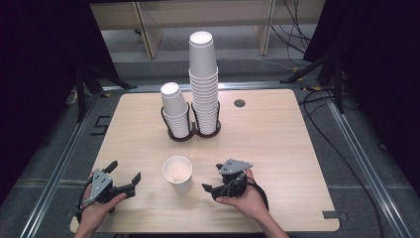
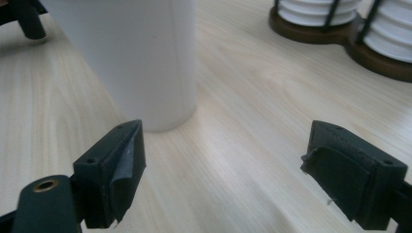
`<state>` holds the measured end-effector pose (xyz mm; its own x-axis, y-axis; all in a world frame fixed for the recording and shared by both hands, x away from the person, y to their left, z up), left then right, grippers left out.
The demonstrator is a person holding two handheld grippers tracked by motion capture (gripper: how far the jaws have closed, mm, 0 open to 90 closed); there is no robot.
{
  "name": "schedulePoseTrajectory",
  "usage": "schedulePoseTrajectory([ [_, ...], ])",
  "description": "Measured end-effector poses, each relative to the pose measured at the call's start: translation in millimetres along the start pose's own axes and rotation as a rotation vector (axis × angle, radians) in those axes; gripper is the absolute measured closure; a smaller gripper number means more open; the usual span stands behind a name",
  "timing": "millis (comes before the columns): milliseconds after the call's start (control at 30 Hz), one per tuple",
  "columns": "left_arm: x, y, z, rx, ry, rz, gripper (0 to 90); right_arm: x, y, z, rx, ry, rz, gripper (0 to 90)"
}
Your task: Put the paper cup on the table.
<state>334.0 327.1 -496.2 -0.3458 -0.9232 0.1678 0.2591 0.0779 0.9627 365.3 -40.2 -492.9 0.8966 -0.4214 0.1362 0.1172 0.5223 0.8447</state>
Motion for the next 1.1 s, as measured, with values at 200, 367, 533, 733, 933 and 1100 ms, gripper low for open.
schedulePoseTrajectory([
  [200, 0.5, -1.0, -1.3, 0.012, -0.01, 0.001, 5.1, 10.3, -8.3, 17.5, 0.009, -0.049, -0.033, 15.3],
  [367, 0.4, -1.6, -1.8, 0.014, -0.01, 0.002, 5.1, 20.2, -18.2, 35.1, 0.018, -0.114, -0.051, 15.3],
  [533, 0.9, -1.9, -0.6, -0.006, -0.002, -0.003, 5.1, 31.7, -29.1, 55.1, 0.034, -0.202, -0.062, 15.2],
  [733, 0.9, -2.5, -1.9, 0.006, -0.008, -0.003, 5.1, 39.9, -39.7, 72.8, 0.052, -0.257, -0.099, 15.2],
  [933, -2.0, -2.3, -0.4, 0.008, 0.006, 0.005, 5.1, 45.6, -52.2, 86.5, 0.061, -0.304, -0.133, 15.2],
  [1100, -1.6, -4.0, -0.2, 0.002, -0.003, 0.007, 5.1, 48.8, -61.2, 94.8, 0.08, -0.351, -0.162, 15.1],
])
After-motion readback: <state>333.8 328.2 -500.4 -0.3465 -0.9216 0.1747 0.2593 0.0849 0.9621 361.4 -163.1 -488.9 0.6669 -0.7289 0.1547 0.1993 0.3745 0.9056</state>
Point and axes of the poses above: each handheld gripper's, and its own axes: z roughly backward along the jaws, y roughly out of its top, x roughly to its right, the point moved 3 cm from there along -z, roughly forward along the jaws, and after that the axes turned 14 degrees about z, right-handed, at the moved point
